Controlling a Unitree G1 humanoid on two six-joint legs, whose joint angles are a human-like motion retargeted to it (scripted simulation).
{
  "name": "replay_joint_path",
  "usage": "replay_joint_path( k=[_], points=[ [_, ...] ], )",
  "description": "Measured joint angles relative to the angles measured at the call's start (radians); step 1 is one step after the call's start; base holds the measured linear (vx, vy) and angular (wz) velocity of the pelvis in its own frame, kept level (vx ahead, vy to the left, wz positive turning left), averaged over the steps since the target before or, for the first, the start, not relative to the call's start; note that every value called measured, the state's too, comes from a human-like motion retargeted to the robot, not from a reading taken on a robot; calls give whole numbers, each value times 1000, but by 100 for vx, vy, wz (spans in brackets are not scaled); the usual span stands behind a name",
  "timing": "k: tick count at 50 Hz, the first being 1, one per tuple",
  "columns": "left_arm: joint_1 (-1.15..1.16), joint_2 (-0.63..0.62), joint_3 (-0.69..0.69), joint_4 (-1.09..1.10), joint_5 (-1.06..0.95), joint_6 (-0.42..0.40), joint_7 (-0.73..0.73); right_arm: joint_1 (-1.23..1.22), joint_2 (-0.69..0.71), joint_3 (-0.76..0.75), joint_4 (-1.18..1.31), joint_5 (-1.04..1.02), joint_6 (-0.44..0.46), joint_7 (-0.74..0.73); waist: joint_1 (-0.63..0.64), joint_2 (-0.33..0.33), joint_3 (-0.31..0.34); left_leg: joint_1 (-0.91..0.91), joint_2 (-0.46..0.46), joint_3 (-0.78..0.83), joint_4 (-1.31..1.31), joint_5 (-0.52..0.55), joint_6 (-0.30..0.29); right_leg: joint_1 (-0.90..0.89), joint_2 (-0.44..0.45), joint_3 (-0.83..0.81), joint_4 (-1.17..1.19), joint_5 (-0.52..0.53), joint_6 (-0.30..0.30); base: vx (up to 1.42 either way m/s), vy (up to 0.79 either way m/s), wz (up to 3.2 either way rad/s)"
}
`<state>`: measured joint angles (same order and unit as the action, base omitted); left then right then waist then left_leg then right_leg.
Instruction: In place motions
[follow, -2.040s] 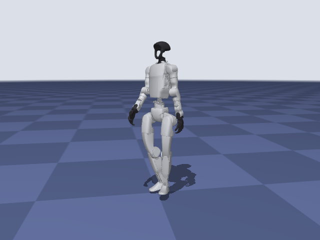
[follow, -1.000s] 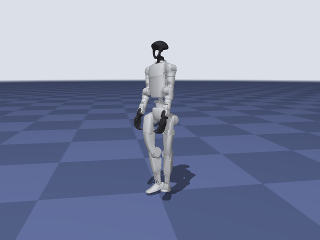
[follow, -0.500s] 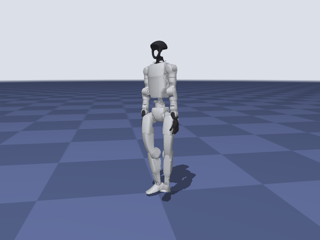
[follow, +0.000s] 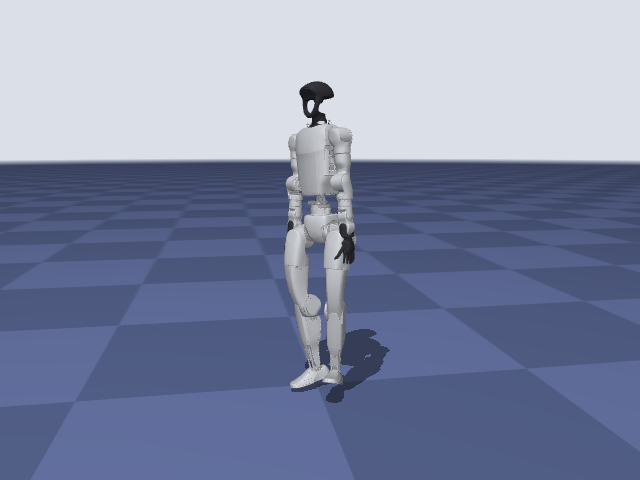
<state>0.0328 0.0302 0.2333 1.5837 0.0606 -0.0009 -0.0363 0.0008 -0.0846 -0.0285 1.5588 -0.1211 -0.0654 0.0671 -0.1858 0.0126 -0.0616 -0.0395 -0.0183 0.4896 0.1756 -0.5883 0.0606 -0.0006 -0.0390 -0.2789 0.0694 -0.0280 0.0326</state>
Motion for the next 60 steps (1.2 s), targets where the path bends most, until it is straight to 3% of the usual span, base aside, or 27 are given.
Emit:
replay_joint_path(
  k=[2,5,7,10,15,20,25,27,28,30,33,34,35,38,42,48,51,53,55,58,60],
  points=[
    [31,-1,13,28,-22,3,18,-41,28,29,-14,53,-7,-4,4,-18,8,-65,22,13,141,44,11,4,-20,14,2,2,2,5,-2,-2],
    [53,13,45,75,-24,20,-8,-131,91,74,-110,111,-14,43,2,-53,46,-292,125,8,565,254,36,2,-60,-3,2,4,8,-16,-4,52],
    [73,28,39,95,-16,15,-15,-173,117,93,-186,109,-24,67,39,-64,70,-417,124,-45,734,313,78,8,-59,3,-5,10,7,-11,-7,12],
    [115,44,44,116,6,29,-38,-248,141,113,-280,89,-28,80,100,-93,121,-528,180,-26,966,228,97,36,-68,3,-6,15,-10,-7,-4,-20],
    [187,54,76,116,4,60,-46,-307,177,137,-383,101,-43,86,139,-122,146,-618,184,-28,1095,143,122,47,-88,22,4,12,-25,-2,0,-9],
    [205,51,91,116,6,71,-38,-278,188,149,-426,97,-46,112,126,-108,121,-526,154,-48,971,152,95,58,-85,23,1,1,-19,3,6,3],
    [146,44,71,116,-9,69,-12,-175,156,135,-331,27,-40,108,110,-86,72,-190,39,-77,417,194,22,62,-67,26,47,-55,-12,6,4,-15],
    [106,40,54,116,-22,59,29,-119,134,109,-274,-20,-35,98,98,-68,57,-38,-10,-59,195,-6,13,48,-48,29,111,-87,-23,0,14,-17],
    [87,37,45,116,-28,52,51,-99,123,94,-248,-41,-33,93,85,-54,51,14,0,-5,118,-54,14,36,-37,26,147,-98,-27,-1,12,34],
    [22,34,21,116,-37,28,110,-27,76,55,-171,-98,-18,86,2,13,24,69,2,-56,-65,-39,38,-26,-4,-56,279,-51,-47,-8,15,69],
    [-154,48,-23,89,-43,15,79,3,8,-8,-72,-108,25,78,10,24,61,26,48,-25,-78,-18,20,-260,-36,-17,640,186,-54,-49,12,-34],
    [-200,49,-37,53,-45,12,57,16,-14,-34,-40,-100,28,62,6,26,91,32,49,-31,-85,-16,24,-331,-17,23,749,210,-59,-56,15,-11],
    [-238,46,-51,7,-50,7,35,33,-36,-59,-7,-92,27,41,-9,30,121,45,49,-47,-95,-12,30,-394,14,62,848,207,-66,-36,15,32],
    [-326,52,-78,-97,-89,0,-51,80,-92,-91,79,-69,46,5,-44,40,153,63,45,-70,-114,-9,46,-511,-49,1,1064,135,-115,-13,8,35],
    [-384,34,-3,-149,-45,-18,-10,171,-145,-150,132,-35,71,-48,-109,75,127,55,73,-102,-126,2,40,-599,-5,15,1146,105,-85,7,-3,34],
    [-347,42,-31,-130,-31,-30,-7,222,-123,-214,67,75,23,-75,-87,69,90,87,69,-69,-152,-4,16,-431,41,64,906,138,-44,15,-4,-19],
    [-265,29,-22,-72,-32,-28,1,182,-106,-168,61,80,18,-77,-70,71,40,80,61,-43,-136,-32,1,-260,79,100,622,139,13,26,-2,-29],
    [-180,18,-1,-31,-33,-23,3,130,-78,-120,49,79,16,-61,-63,59,18,64,45,-37,-88,-61,-1,-119,79,77,387,24,28,31,-4,3],
    [-88,18,28,8,-34,-17,-12,63,-39,-53,33,82,21,-33,-46,26,22,58,30,-12,-7,-85,-2,31,29,-85,179,-106,-10,32,-6,-29],
    [31,25,87,69,-17,14,-47,-25,29,47,-23,67,34,30,20,-52,-3,-29,33,62,211,20,3,73,-50,-68,37,-52,11,25,-9,-57],
    [84,41,122,116,-18,33,-73,-128,81,107,-130,55,56,116,20,-82,-12,-276,141,38,581,167,12,27,-87,-71,10,-28,35,-12,-7,45]
  ],
)
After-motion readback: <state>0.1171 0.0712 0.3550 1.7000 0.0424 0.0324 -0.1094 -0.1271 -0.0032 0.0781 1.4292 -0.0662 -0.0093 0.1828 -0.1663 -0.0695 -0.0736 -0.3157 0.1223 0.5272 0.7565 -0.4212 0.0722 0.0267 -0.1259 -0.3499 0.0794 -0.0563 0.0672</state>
